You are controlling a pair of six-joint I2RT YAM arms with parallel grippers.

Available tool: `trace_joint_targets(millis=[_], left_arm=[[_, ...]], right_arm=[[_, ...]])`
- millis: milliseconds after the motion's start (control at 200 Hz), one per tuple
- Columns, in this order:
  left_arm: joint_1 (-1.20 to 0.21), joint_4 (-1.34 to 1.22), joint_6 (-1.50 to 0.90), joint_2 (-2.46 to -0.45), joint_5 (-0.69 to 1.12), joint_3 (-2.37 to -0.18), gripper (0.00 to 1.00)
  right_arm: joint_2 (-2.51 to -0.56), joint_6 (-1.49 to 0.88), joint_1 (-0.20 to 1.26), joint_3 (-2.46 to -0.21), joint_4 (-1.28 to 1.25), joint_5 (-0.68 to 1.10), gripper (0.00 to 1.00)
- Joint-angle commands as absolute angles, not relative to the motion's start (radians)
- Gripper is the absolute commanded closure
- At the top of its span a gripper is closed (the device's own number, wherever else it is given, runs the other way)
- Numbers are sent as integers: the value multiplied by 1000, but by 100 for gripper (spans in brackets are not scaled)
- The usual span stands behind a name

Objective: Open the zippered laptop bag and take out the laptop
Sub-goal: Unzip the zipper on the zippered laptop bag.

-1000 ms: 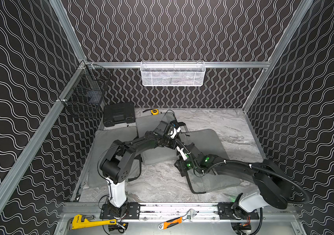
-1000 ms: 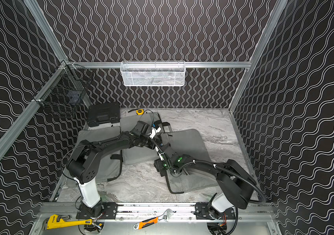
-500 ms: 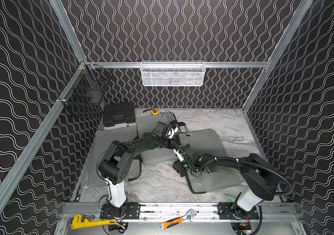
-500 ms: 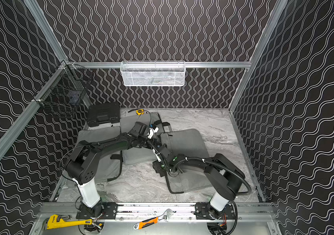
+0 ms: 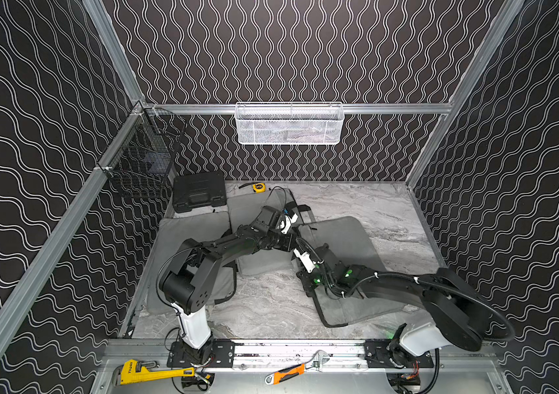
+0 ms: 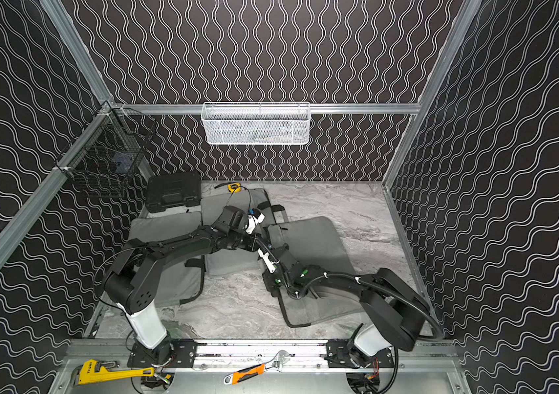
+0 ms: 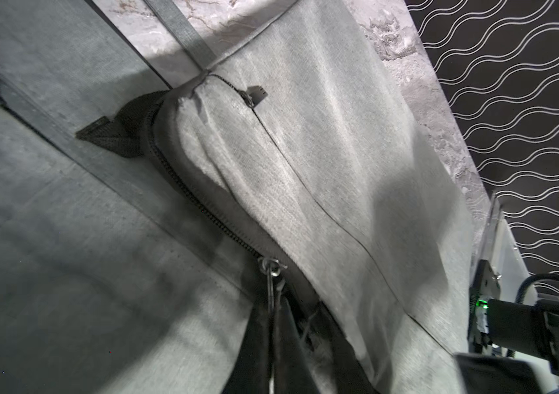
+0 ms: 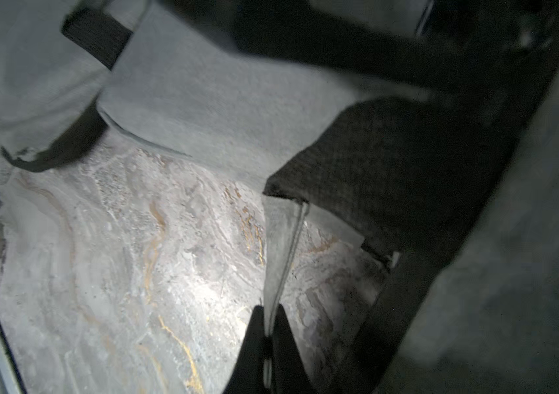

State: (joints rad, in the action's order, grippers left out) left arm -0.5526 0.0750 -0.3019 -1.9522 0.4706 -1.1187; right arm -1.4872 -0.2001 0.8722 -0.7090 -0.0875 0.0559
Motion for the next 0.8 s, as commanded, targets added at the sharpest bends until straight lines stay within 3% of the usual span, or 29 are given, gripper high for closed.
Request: trace_joint_targets(millis=[0, 245, 425, 796], left_arm=[[-551, 43, -252, -1947, 437, -1118, 100], [-552, 93, -194, -1945, 384, -1139, 100], [-556, 93, -158, -1934, 350, -1141, 100], [-607, 69, -107, -1896, 316, -1084, 100]], right_arm=[[-1442, -144, 846, -704, -132, 112, 100], [-1322, -277, 681, -622, -253, 294, 100], [-1351, -355, 579, -539, -380, 410, 100], [-1439, -399, 503, -587, -276, 314, 100]])
